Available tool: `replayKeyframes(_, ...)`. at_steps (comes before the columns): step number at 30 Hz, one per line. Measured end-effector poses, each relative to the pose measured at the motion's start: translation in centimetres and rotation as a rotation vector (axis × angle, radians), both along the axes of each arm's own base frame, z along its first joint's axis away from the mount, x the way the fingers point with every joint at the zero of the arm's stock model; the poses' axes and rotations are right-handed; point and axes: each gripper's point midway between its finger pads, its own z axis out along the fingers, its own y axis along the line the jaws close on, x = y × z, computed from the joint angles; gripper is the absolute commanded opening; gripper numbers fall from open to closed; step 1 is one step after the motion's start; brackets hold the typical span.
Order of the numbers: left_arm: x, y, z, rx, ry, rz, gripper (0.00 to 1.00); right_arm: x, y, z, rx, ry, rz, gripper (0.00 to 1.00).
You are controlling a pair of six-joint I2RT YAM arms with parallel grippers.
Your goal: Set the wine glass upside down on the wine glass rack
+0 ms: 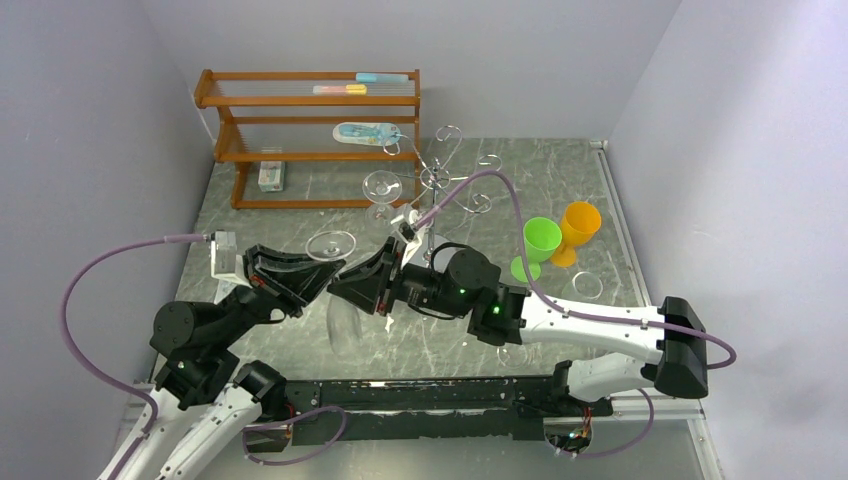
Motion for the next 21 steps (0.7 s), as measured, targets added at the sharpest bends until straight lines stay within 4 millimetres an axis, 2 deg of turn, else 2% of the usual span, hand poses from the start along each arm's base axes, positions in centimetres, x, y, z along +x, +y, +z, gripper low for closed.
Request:
replayKeyframes(3, 0.2, 0.0, 0.0, -0.014, 0.008, 0.002, 0.05, -0.1, 0.1, 0.0, 0.002, -0.002, 0.008, 0.03)
replayKeyframes(5, 0.2, 0.0, 0.0, -0.027, 0.012, 0.001, 0.05, -0.1, 0.1, 0.1, 0.007, -0.008, 0.009, 0.00)
replayKeyframes(6, 0.2, 0.0, 0.0, -0.032, 0.015, -0.001, 0.08, -0.1, 0.1, 0.1, 0.007, -0.010, 0.009, 0.00)
replayKeyframes(7, 0.2, 0.0, 0.0, -0.037, 0.017, -0.002, 0.17, -0.1, 0.1, 0.2, 0.009, -0.011, 0.007, 0.00)
replayKeyframes(10, 0.4, 0.0, 0.0, -0.042, 0.025, 0.004, 0.52, 0.2, -0.2, 0.1, 0.012, -0.010, -0.011, 0.00)
replayKeyframes(12, 0.5, 0.2, 0.0, -0.046, 0.028, 0.013, 0.69, 0.4, -0.7, -0.1, 0.007, -0.006, -0.036, 0.00)
replayKeyframes(14, 0.5, 0.2, -0.1, -0.042, 0.032, 0.017, 0.75, 1.0, -1.5, -0.4, -0.009, -0.005, -0.082, 0.00)
replayKeyframes(21, 0.8, 0.3, -1.2, 0.025, 0.059, 0.039, 0.86, 2.1, -6.0, -0.2, -0.031, -0.044, -0.212, 0.00)
